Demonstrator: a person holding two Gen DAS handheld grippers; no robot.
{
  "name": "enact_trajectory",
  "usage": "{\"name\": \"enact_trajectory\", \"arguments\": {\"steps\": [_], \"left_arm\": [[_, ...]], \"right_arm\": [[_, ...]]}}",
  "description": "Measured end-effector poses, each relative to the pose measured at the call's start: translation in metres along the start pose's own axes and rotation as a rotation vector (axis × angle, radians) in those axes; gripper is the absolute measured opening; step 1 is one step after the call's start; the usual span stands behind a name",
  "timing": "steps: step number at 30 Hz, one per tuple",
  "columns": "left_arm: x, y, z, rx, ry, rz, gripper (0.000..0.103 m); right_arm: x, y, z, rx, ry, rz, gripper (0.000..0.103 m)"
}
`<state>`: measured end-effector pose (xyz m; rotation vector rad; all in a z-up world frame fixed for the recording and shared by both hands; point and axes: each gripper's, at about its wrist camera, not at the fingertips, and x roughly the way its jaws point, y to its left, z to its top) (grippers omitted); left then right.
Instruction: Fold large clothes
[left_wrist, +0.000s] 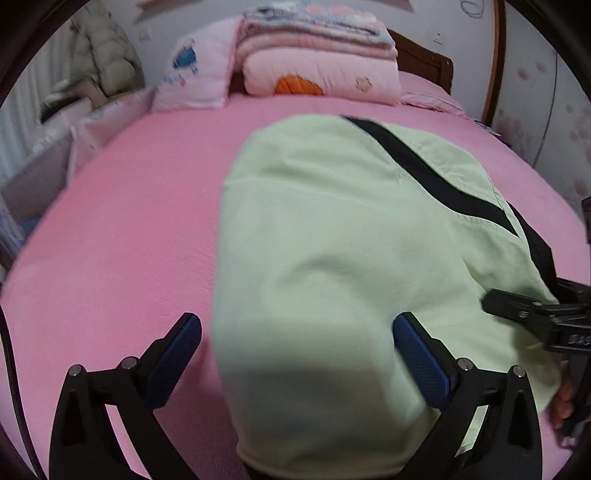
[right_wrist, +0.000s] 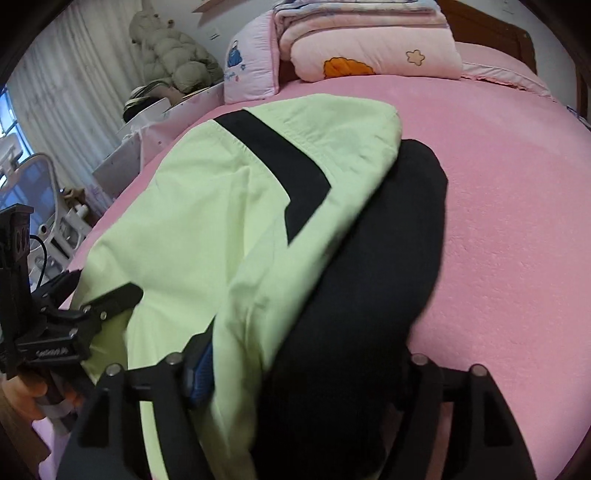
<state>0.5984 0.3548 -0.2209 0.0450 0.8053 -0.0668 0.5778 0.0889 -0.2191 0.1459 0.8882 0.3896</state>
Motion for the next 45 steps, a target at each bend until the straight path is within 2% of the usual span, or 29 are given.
{"name": "enact_trajectory", "arguments": {"steps": [2,4,6,8,10,14,21,26,30,34,36,38,41,45], "left_arm": [[-0.011,-0.011,0.003,0.045,-0.021,0.091,0.103],[-0.03,-0.028,0.007,0.101,-0.053,0.234,0.103],[-0.05,-0.039,0.009,0.127,-0.078,0.287,0.103],[-0.075,-0.055,0.012,0.107,-0.06,0.275,0.103],[-0.095,-0.065,0.011,0.072,-0.039,0.225,0.103],[-0.162,-0.095,0.005,0.008,-0.056,0.138,0.103],[-0.255,-0.161,-0.024,-0.045,0.006,0.012,0.103],[-0.317,-0.207,-0.051,-0.017,-0.047,0.027,0.103],[-0.355,-0.224,-0.065,-0.089,-0.066,0.001,0.103],[-0.389,-0.242,-0.085,-0.173,-0.021,-0.048,0.103],[-0.409,-0.259,-0.097,-0.158,0.0,-0.064,0.103],[-0.431,-0.276,-0.11,-0.143,-0.017,-0.079,0.103],[-0.444,-0.292,-0.123,-0.142,0.007,-0.092,0.103],[-0.462,-0.308,-0.136,-0.13,0.024,-0.09,0.103]], "right_arm": [[-0.017,-0.008,-0.003,-0.009,-0.005,-0.032,0.076],[-0.033,-0.01,-0.006,-0.012,-0.009,-0.045,0.076],[-0.061,-0.011,-0.014,-0.01,-0.018,-0.056,0.076],[-0.083,-0.011,-0.021,0.002,-0.024,-0.061,0.076],[-0.104,-0.012,-0.03,0.03,-0.014,-0.053,0.076],[-0.151,-0.008,-0.046,0.058,-0.011,-0.07,0.076],[-0.247,0.007,-0.071,0.076,-0.034,-0.122,0.076],[-0.31,0.016,-0.102,0.05,-0.053,-0.203,0.076],[-0.352,0.018,-0.128,0.058,-0.065,-0.253,0.077],[-0.393,0.017,-0.16,0.089,-0.073,-0.281,0.077],[-0.416,0.017,-0.179,0.111,-0.076,-0.306,0.077],[-0.434,0.016,-0.193,0.13,-0.068,-0.322,0.077],[-0.455,0.014,-0.211,0.155,-0.042,-0.292,0.077],[-0.475,0.013,-0.227,0.139,-0.043,-0.331,0.077]]}}
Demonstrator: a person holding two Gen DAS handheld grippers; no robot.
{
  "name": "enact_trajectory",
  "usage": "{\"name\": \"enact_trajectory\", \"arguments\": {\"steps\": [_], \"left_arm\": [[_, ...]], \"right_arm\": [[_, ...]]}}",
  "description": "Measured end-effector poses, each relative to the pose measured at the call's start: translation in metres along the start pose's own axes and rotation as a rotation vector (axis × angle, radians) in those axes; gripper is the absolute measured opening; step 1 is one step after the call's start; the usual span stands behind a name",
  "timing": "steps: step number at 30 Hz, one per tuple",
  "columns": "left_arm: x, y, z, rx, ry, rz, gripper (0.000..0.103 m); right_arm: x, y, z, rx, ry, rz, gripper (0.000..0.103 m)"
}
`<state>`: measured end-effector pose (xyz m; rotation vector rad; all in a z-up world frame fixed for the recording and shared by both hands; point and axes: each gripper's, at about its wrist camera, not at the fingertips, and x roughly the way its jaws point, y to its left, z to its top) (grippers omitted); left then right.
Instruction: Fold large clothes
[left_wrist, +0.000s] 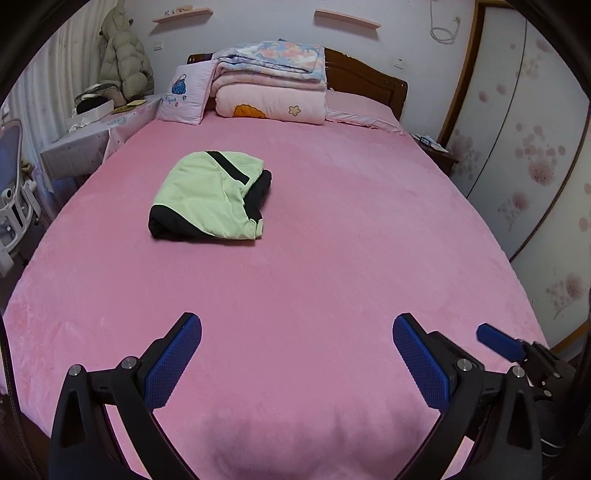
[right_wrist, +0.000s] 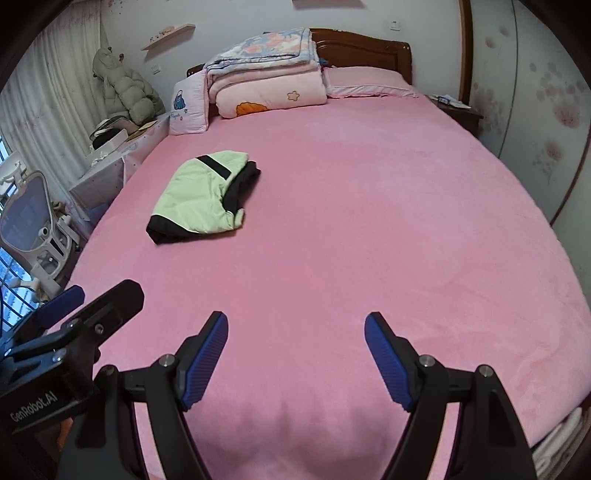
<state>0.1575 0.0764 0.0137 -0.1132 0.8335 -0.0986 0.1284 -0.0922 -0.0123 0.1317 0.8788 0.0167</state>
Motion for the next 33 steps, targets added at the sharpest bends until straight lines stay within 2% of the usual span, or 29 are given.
{"name": "enact_trajectory", "arguments": {"steps": [3,12,33], "left_arm": [[-0.011,-0.009,-0.007,0.02,-0.001,0.03,0.103],[-0.027,-0.014,-0.012,0.007,-0.018,0.036,0.103],[-0.02,-0.022,-0.016,0.014,0.007,0.061,0.103]], "right_arm": [[-0.01,-0.004,-0.006,-0.012,-0.015,-0.021,0.077],[-0.02,-0.021,-0.008,0.022,-0.031,-0.011,0.077],[-0.033,-0.026,-0.007,-0.006,-0.083,-0.068,0.077]]}}
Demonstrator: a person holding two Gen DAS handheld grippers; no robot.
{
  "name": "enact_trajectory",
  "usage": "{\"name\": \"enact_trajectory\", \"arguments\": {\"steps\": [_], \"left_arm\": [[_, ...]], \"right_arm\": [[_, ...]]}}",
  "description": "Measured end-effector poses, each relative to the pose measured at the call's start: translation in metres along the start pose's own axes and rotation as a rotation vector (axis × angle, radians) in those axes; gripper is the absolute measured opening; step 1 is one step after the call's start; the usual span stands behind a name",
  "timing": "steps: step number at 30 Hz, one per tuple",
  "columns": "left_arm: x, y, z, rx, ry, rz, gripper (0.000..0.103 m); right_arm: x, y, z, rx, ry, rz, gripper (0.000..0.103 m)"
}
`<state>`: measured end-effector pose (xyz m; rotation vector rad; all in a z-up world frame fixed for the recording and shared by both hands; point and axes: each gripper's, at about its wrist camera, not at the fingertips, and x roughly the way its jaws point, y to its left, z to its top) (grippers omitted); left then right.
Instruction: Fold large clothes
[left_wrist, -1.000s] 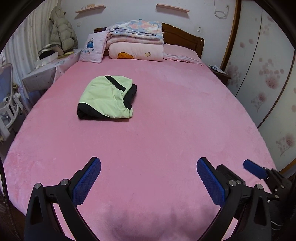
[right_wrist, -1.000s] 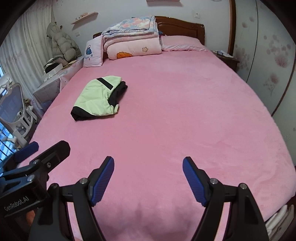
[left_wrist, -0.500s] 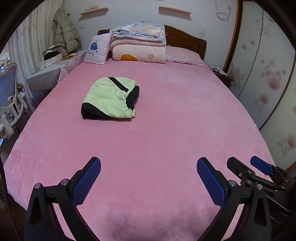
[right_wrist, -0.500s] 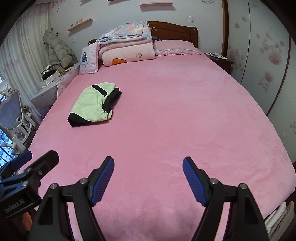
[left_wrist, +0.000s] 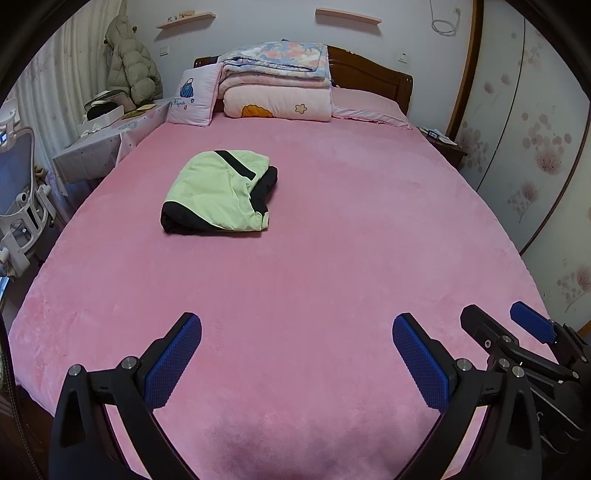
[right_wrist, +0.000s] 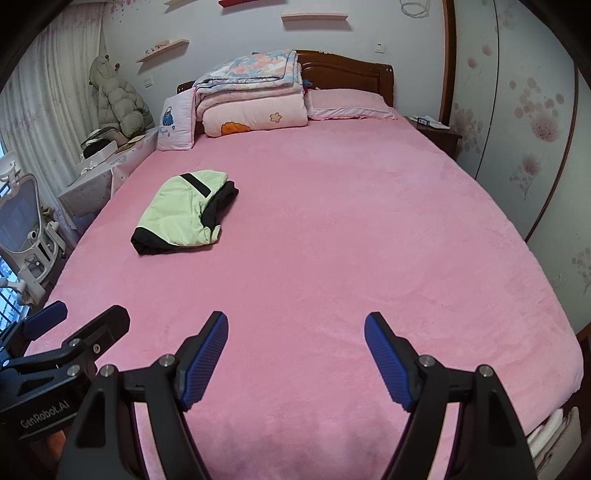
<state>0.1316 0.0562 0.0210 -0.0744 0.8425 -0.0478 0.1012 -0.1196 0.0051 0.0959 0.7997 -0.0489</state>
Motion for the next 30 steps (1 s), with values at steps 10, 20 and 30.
{"name": "enact_trajectory", "arguments": {"steps": [10,20,30], "left_arm": [[0.003,-0.006,-0.003,0.015,0.001,0.022,0.103],[0.005,-0.013,-0.004,0.03,0.006,0.033,0.103],[0.005,-0.012,-0.006,0.037,0.007,0.04,0.103]], "right_arm": [[0.003,-0.006,-0.001,0.006,0.005,-0.019,0.077],[0.004,-0.009,-0.003,0.017,0.009,-0.029,0.077],[0.005,-0.012,-0.005,0.02,0.012,-0.028,0.077]]}}
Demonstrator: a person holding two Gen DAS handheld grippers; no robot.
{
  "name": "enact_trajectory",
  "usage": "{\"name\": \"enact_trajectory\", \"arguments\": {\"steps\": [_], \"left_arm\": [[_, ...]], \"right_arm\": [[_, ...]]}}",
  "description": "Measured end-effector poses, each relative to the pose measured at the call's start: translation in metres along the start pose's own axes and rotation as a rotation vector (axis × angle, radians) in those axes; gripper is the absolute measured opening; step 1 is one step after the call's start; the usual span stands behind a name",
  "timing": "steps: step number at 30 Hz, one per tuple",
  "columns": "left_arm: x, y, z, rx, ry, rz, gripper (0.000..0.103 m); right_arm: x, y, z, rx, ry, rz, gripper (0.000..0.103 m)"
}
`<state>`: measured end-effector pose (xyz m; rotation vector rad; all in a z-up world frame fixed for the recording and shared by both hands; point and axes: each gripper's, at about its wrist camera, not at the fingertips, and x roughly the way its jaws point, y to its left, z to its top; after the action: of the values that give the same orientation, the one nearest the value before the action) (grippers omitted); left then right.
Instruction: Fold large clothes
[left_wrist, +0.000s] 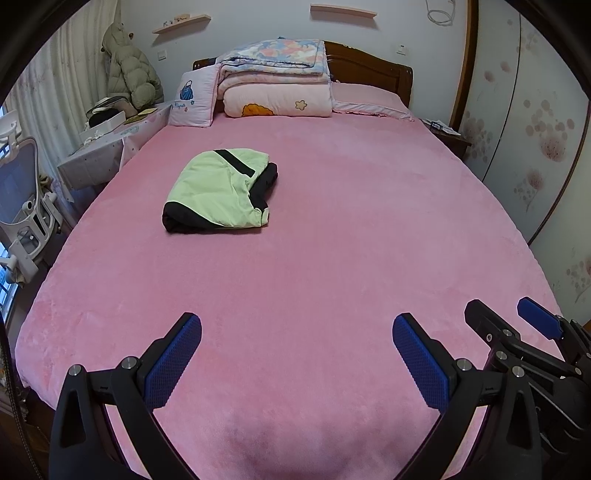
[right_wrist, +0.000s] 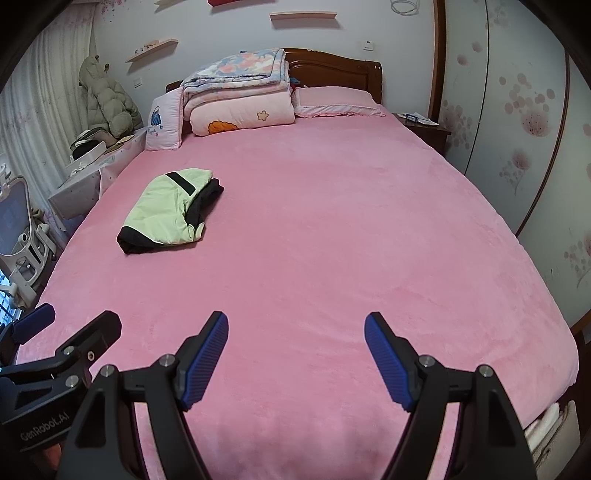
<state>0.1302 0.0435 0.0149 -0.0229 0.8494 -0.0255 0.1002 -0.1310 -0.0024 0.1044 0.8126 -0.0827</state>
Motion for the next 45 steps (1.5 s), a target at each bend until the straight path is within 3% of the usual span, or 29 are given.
{"name": "enact_trajectory", "arguments": {"steps": [45], "left_arm": [[0.0006,0.0035,-0.009,-0.006,0.016,0.026,0.103]], "right_arm": [[0.0046,-0.0013,-0.0085,-0.008,0.015,0.0,0.077]]}}
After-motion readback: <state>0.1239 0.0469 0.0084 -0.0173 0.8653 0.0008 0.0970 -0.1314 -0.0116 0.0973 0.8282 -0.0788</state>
